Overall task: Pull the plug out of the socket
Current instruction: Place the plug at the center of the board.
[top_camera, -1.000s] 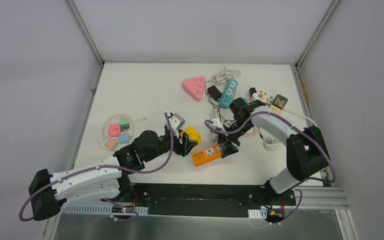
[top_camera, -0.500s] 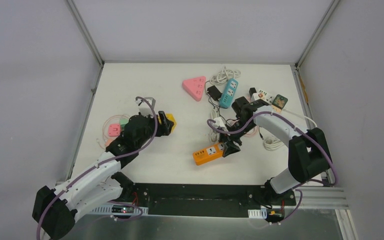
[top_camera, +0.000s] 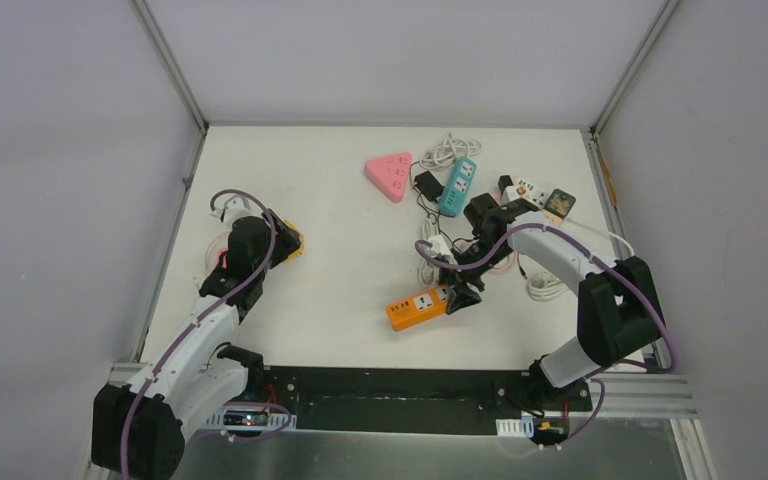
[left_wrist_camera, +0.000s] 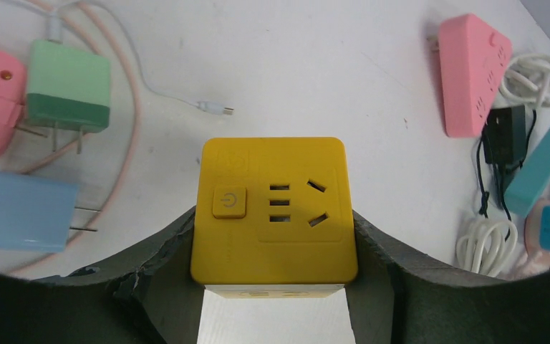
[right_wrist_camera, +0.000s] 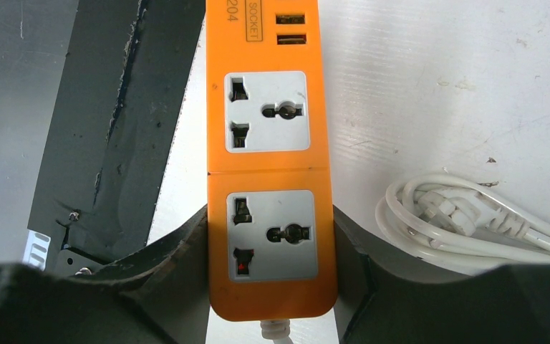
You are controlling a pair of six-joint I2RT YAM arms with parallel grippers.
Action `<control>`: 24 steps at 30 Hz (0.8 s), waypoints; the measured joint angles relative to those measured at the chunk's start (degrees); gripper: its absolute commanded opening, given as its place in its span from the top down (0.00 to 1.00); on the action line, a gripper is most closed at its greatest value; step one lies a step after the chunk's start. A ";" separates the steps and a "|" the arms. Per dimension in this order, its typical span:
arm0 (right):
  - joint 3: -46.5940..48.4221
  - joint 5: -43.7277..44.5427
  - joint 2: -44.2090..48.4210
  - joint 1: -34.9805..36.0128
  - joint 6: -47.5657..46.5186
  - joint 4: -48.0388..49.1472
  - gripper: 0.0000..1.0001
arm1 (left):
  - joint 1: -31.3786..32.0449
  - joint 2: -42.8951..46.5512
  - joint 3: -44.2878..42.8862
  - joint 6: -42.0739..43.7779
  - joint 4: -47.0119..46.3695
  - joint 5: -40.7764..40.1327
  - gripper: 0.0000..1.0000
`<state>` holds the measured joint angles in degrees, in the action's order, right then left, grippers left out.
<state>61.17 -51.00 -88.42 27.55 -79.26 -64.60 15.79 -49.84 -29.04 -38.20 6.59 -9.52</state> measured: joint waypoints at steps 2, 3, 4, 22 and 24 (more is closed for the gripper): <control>0.00 0.02 0.00 0.00 -0.09 -0.02 1.00 | -0.74 0.00 0.00 -2.38 1.27 -2.16 1.00; 0.00 0.02 0.00 0.00 -0.15 -0.02 1.00 | -0.90 0.02 0.00 -3.82 2.40 -3.32 0.99; 0.00 0.02 0.00 0.00 -0.17 -0.04 1.00 | -0.92 0.00 0.00 -4.96 3.52 -4.31 0.98; 0.00 0.02 0.02 -0.04 -0.20 -0.09 1.00 | -9.25 -9.05 -2.49 -15.45 12.72 -5.16 0.87; 0.00 0.02 0.02 -0.04 -0.20 -0.09 1.00 | -9.60 -9.53 -2.58 -15.72 12.76 -4.85 0.68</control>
<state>61.17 -50.98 -88.40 27.51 -79.46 -64.69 6.20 -59.37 -31.62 -53.91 19.35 -14.37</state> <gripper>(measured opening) 0.540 0.599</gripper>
